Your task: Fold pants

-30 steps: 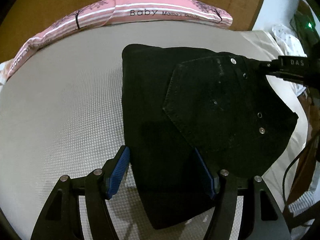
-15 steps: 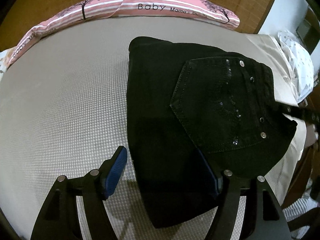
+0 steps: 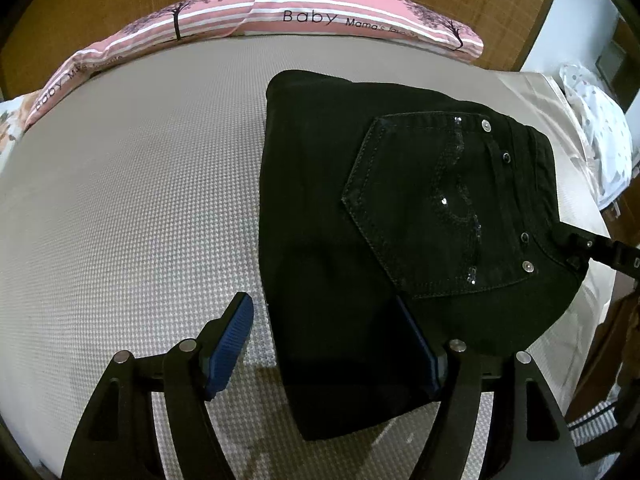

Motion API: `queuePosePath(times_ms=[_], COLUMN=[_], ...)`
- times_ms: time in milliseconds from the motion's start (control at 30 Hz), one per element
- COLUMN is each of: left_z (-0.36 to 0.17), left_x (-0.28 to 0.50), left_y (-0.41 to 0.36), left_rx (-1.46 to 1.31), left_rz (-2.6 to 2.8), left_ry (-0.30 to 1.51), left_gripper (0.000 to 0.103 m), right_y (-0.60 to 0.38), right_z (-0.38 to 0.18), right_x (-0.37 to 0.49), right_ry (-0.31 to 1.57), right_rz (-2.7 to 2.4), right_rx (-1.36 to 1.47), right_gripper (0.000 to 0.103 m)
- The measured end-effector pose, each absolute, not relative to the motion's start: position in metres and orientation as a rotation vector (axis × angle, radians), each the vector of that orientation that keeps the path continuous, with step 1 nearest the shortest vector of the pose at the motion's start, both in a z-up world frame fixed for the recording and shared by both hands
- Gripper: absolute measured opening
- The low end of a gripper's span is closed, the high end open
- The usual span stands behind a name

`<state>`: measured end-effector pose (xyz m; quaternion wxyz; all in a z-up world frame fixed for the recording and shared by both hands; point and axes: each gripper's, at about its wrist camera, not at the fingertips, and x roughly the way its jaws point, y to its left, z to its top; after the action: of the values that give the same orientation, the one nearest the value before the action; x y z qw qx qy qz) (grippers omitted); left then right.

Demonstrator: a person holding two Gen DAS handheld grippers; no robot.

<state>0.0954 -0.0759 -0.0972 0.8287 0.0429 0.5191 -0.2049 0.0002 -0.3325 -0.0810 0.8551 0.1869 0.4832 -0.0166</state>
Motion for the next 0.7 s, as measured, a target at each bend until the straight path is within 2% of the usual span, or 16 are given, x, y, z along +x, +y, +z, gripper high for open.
queuePosePath(times_ms=[200,300,433,700], left_z=[-0.094,-0.09,-0.091,-0.097], left_x=[0.102,0.109,0.121,0.139], left_y=[-0.067,-0.053,-0.033,-0.036], left_rx=[0.039,-0.017,-0.114,-0.2], left_rz=[-0.459,-0.466,-0.494,-0.625], left_ry=[1.122,1.121,1.148,1.232], left_gripper=[0.074,0.073,0.073,0.073], right_y=[-0.338,-0.34,-0.346,-0.381], right_z=[-0.077,-0.074,-0.069,-0.095], right_x=[0.002,0.001,0.001,0.018], right_ry=[1.005,0.992,0.975,1.084], right_rz=[-0.016,-0.008,-0.029,0.163], right_rx=[0.444,0.452,0.429,0.598], right_gripper=[0.019,0.026,0.06,0.06])
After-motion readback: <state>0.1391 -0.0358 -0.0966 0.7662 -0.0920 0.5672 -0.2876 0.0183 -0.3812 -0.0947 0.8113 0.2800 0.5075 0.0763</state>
